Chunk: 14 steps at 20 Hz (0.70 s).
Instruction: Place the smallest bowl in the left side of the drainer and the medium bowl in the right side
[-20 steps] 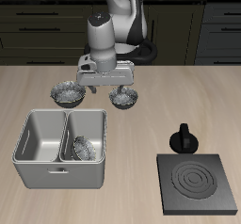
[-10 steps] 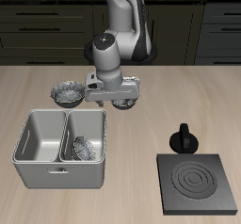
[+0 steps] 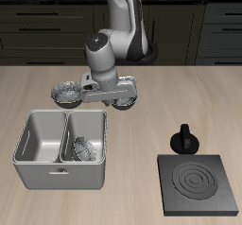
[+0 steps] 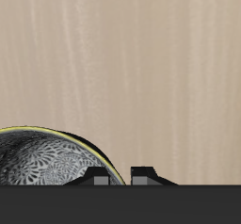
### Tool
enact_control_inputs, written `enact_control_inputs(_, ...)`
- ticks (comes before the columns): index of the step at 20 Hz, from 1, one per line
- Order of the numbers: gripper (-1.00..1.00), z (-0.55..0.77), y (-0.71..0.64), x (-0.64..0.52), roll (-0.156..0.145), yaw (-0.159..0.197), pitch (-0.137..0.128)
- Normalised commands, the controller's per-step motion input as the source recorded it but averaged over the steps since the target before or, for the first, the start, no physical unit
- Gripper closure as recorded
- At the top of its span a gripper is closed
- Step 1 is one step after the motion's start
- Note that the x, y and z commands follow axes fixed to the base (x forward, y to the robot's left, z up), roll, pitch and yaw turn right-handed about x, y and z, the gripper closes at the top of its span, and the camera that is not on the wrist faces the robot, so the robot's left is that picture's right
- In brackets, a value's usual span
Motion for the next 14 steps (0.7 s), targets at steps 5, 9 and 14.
enact_control_inputs(5,1.0,0.21,-0.22,0.06,-0.017,-0.016,-0.002)
enact_control_inputs(9,1.0,0.32,-0.26,0.07,-0.038,-0.008,-0.028)
enact_control_inputs(14,1.0,0.66,-0.33,0.09,-0.056,0.014,-0.093)
